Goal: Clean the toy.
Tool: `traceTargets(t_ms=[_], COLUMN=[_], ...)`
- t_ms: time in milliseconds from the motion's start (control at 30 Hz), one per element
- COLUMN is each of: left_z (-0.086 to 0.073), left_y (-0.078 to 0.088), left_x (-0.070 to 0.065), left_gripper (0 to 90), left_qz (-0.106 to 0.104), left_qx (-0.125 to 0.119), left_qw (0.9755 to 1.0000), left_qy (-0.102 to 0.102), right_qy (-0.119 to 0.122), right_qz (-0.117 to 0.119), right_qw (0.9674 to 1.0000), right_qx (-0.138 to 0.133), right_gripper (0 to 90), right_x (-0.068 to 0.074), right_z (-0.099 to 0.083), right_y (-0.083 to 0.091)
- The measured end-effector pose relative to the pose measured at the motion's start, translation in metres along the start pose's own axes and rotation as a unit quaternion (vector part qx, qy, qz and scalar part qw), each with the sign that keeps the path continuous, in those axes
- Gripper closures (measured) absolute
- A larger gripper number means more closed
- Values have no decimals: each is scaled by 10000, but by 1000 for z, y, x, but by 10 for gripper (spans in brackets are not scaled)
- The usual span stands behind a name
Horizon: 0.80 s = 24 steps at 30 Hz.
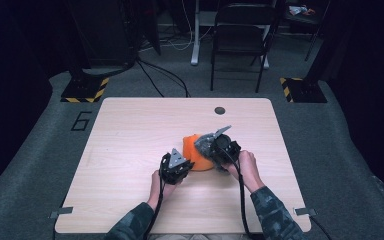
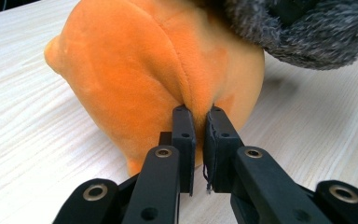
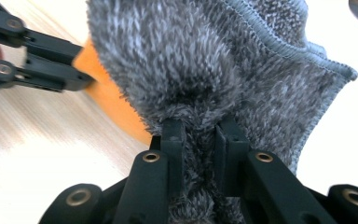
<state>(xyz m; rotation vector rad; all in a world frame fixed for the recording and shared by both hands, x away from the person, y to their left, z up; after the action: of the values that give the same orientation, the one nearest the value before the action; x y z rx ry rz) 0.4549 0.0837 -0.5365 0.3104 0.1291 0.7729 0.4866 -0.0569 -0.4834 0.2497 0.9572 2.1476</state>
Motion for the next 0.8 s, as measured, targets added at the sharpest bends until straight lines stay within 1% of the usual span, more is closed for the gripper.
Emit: traceTargets(t_ms=[33,67,133,333,367,467,500,533,633,667,700,767,800], left_z=[0,0,0,0,0,-1,-1,-1,-1,-1,-2,-2,-2], left_y=[0,0,0,0,0,0,0,0,0,0,0,0,0], left_x=[0,0,0,1,1,1,2,2,3,3,4,4,4], left_gripper=[836,836,836,836,836,836,836,836,835,835,835,835,834], left_qz=[2,-3,-17,-31,-32,-12,-10,-20,-8,2,-18,-26,-16], left_qx=[-9,-5,1,10,12,5,1,1,-6,-14,4,-10,-23], left_qw=[10000,10000,10000,10000,10000,10000,10000,9999,9999,9999,9999,9998,9998], left_qy=[3,-24,34,35,22,71,74,118,141,168,150,190,204], right_qy=[-100,-250,-326,-578,-602,-687,-655,-711,-701,-773,-821,-784,-811], right_qz=[18,31,46,9,-29,-106,-178,-187,-266,-269,-232,-214,-228], right_qw=[9999,9997,9994,9977,9973,9960,9957,9947,9931,9926,9927,9927,9924], right_qx=[34,59,110,355,422,567,635,715,898,897,856,892,898], right_gripper=[764,764,764,763,763,763,763,762,761,761,760,760,760], right_x=[-1,-3,-9,-24,-26,-31,-33,-34,-38,-37,-38,-39,-39], right_z=[-2,-4,-8,-23,-26,-34,-38,-41,-55,-57,-58,-57,-57], right_y=[0,-2,-3,-9,-10,-15,-18,-22,-34,-38,-40,-38,-36])
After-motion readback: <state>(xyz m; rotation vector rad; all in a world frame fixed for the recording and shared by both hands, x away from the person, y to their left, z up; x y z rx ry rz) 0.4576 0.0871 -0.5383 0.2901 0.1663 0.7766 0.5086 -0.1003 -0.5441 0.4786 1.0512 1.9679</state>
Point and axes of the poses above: each handheld gripper's, and its own axes: y roughly backward along the jaws, z roughly out of its top, x roughly to its left, the point moved 7 cm from there along -y, roughly forward along the jaws, and after that the axes turned 12 degrees about -x, right-handed, at the moved point
